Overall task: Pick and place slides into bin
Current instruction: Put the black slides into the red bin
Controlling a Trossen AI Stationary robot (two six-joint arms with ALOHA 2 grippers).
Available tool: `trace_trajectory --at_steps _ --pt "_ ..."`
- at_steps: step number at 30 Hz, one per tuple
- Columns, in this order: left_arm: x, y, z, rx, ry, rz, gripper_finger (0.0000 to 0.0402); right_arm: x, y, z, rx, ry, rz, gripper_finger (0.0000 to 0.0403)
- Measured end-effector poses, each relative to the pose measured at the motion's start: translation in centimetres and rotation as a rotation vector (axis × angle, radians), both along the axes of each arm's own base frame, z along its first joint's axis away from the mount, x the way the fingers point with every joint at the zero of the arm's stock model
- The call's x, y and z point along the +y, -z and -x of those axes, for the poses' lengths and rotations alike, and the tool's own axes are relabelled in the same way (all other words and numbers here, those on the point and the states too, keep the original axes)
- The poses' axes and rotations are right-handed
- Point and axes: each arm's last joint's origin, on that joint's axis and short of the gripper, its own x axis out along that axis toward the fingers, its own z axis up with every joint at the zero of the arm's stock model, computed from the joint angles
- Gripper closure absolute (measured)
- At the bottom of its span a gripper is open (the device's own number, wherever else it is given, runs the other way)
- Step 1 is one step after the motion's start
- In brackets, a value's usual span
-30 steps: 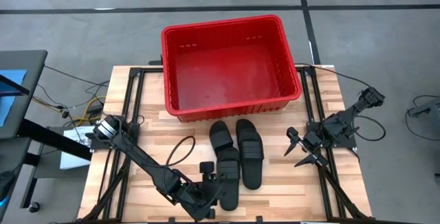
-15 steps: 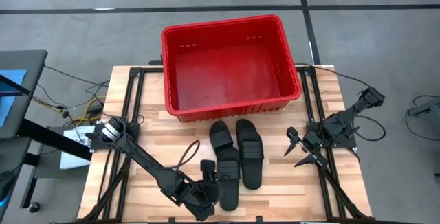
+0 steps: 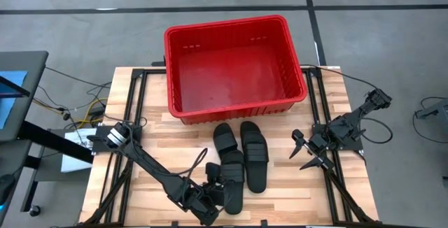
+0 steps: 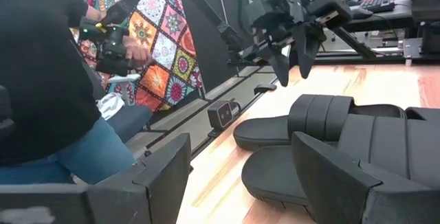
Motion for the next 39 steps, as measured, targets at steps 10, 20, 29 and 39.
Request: trace_trajectory --at_steps 10,20,29,39 --pt "0.2 0.2 0.2 0.044 0.027 -0.052 0.0237 0.0 0.0 0.0 0.000 -0.001 0.000 0.0159" --pt "0.6 1.4 -0.6 0.094 0.067 -0.035 0.0237 0.0 0.0 0.0 0.000 0.000 0.000 0.0159" --pt "0.8 2.0 -1.2 0.074 0.049 -0.048 0.0237 0.0 0.0 0.0 -0.001 -0.001 -0.001 0.0159" --pt "1.8 2.1 -1.8 0.080 0.014 -0.046 0.0237 0.0 0.0 0.0 -0.001 -0.001 -0.001 0.0159"
